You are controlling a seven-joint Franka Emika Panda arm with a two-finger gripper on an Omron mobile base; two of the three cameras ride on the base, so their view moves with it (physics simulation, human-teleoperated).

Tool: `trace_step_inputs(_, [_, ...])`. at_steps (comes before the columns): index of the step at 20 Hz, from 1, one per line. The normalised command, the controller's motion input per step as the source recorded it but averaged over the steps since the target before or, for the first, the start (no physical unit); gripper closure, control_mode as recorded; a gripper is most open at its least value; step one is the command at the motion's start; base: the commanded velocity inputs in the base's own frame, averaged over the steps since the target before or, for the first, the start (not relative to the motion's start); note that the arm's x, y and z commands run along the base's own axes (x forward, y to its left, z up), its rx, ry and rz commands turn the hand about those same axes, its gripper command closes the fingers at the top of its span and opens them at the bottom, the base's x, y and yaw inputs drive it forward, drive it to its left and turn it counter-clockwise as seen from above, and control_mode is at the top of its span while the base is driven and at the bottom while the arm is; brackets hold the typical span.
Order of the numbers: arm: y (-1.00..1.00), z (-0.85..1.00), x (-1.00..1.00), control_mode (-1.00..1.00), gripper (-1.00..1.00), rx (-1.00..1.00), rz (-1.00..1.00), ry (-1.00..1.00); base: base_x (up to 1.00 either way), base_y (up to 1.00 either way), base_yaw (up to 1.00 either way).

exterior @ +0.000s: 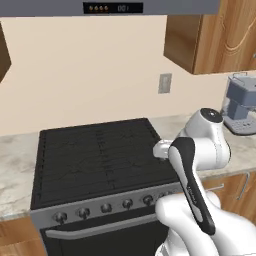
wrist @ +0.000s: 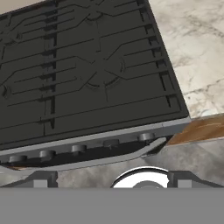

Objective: Move the cutting board and knife to the sink. Then move spray from the cabinet to the counter.

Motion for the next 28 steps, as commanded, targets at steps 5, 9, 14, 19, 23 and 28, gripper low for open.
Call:
trace_step_inputs(5, [0.00, 0.00, 0.00, 1.00, -1.00, 0.00, 0.00, 0.00, -0.07, 0.74, 0.15])
trace_step_inputs(9, [0.00, 0.00, 0.00, 1.00, -1.00, 0.00, 0.00, 0.00, -0.14, 0.70, 0.12])
trace_step_inputs(14, [0.00, 0.00, 0.00, 1.00, -1.00, 0.00, 0.00, 0.00, -0.18, 0.65, 0.14])
trace_step_inputs(19, [0.00, 0.00, 0.00, 1.00, -1.00, 0.00, 0.00, 0.00, -0.43, 0.51, 0.04])
trace_step_inputs(23, [0.00, 0.00, 0.00, 1.00, -1.00, 0.00, 0.00, 0.00, -0.58, 0.38, 0.00])
trace_step_inputs(28, [0.00, 0.00, 0.00, 1.00, -1.00, 0.00, 0.00, 0.00, -0.34, 0.62, 0.04])
